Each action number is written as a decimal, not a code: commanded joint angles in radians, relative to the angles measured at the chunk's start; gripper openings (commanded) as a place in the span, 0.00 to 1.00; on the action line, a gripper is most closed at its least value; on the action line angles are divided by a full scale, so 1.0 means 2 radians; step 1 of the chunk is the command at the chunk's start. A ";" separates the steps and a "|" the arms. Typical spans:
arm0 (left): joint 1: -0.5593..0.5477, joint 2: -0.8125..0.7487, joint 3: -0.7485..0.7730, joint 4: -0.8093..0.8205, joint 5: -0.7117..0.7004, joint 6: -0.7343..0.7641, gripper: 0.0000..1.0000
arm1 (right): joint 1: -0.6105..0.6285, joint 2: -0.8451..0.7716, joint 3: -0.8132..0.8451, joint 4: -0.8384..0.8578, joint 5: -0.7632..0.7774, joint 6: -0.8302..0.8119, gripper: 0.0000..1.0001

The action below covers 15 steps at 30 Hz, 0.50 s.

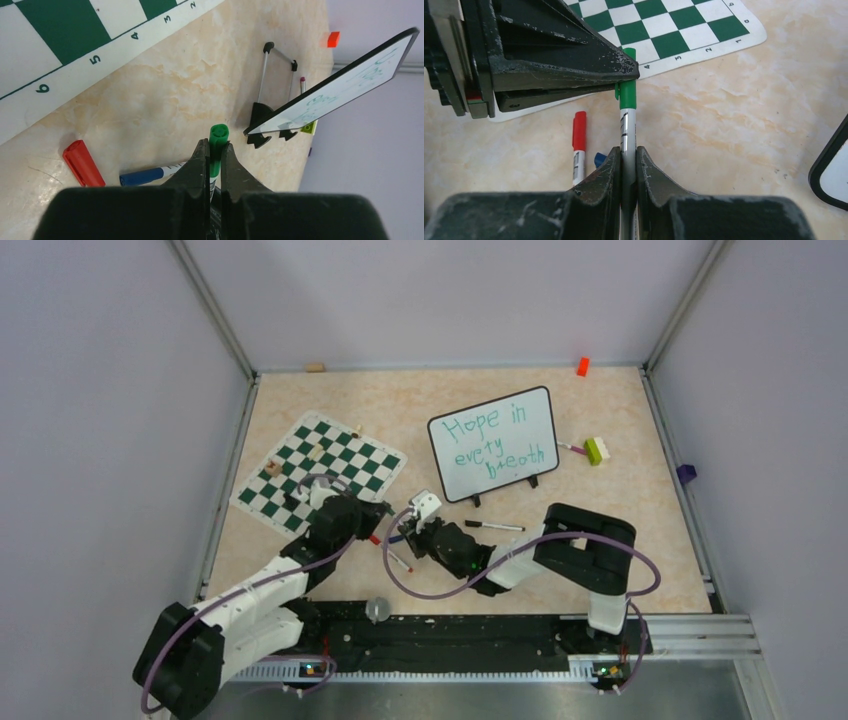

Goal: Write a sentence on the whiteboard
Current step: Insert the pen cap into the whiteboard marker, then pass from the right arm to the left

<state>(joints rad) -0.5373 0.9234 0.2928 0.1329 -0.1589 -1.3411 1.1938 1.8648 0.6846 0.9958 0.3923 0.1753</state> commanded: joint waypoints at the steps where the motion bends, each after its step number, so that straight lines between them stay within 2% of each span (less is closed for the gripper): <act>1: -0.066 0.014 0.031 0.002 0.166 -0.001 0.00 | -0.012 -0.018 0.039 0.059 -0.024 0.009 0.00; 4: -0.068 0.014 0.036 -0.008 0.143 0.009 0.00 | -0.017 -0.023 0.036 0.046 -0.026 0.013 0.00; 5: -0.067 0.011 0.040 -0.021 0.118 0.015 0.00 | -0.018 -0.026 0.035 0.040 -0.030 0.015 0.08; 8: -0.057 0.003 0.064 -0.078 0.042 0.048 0.00 | -0.020 -0.031 0.033 0.029 -0.021 0.020 0.60; 10: -0.044 0.001 0.084 -0.111 0.003 0.078 0.00 | -0.020 -0.042 0.022 0.030 -0.017 0.018 0.77; 12: -0.027 0.004 0.105 -0.143 -0.026 0.101 0.00 | -0.020 -0.056 0.009 0.034 -0.011 0.014 0.82; 15: 0.001 0.015 0.125 -0.153 -0.034 0.135 0.00 | -0.020 -0.082 -0.012 0.034 -0.001 0.005 0.83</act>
<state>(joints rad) -0.5961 0.9447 0.4728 -0.0841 -0.1738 -1.1893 1.1603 1.8038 0.6933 0.9783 0.3637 0.1940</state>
